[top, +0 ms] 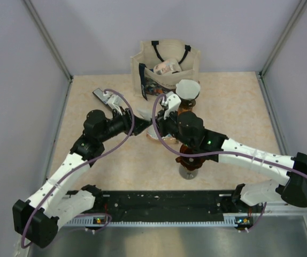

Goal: Place the coffee filter in the dripper

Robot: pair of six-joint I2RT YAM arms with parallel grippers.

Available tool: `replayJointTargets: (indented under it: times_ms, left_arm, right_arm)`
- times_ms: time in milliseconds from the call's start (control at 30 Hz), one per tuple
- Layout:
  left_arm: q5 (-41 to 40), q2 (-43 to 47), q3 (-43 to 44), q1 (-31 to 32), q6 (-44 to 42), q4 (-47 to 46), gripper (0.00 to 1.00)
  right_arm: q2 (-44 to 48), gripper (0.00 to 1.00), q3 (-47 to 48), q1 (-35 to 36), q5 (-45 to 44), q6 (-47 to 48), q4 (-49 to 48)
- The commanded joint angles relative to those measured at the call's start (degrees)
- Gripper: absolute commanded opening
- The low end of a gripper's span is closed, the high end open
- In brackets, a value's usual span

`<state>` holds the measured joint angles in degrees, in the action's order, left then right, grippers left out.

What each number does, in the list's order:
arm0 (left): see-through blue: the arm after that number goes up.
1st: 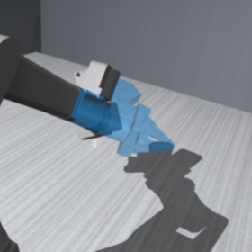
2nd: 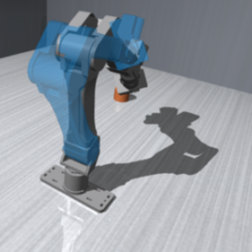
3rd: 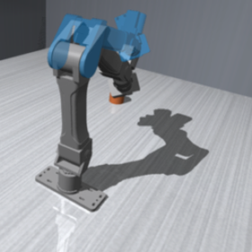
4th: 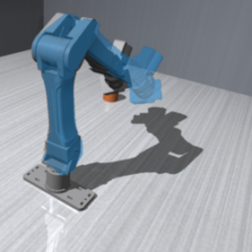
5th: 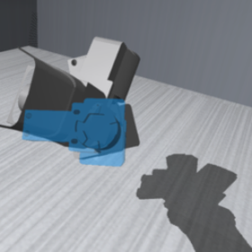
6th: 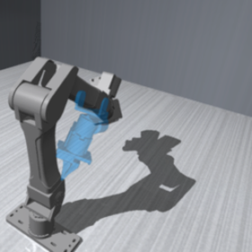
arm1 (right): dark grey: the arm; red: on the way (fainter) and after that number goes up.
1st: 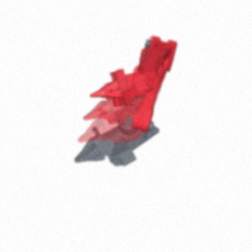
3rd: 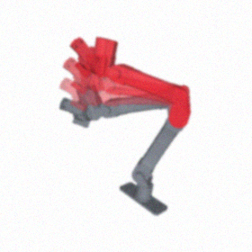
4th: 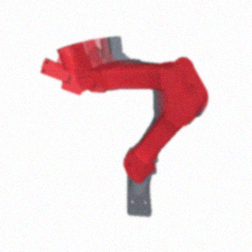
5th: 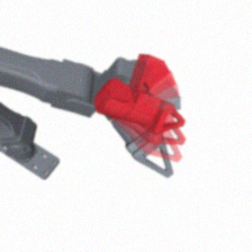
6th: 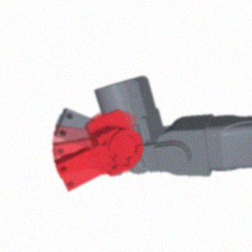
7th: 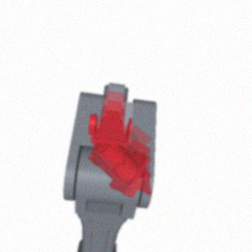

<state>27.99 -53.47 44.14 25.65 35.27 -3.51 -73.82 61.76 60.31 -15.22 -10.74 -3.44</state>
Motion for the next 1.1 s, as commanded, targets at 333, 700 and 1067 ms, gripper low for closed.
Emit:
replayJointTargets:
  times_ms: [333, 700, 1067]
  left_arm:
    - [-14.1, -0.8, 4.7, 2.7, -2.6, 7.5, 0.56]
    - [-32.5, -0.4, 4.6, 9.5, -5.7, 8.5, 0.68]
    - [-45.4, -1.6, 5.1, 15.6, -8.9, 8.6, 0.69]
  right_arm:
    - [-1.0, 0.0, 2.0, -0.5, -3.8, 1.1, -1.8]
    - [-2.4, 0.0, 4.2, -0.5, -11.9, -6.5, 2.2]
    - [-2.2, 0.0, 3.5, -0.9, -11.6, -8.8, 1.4]
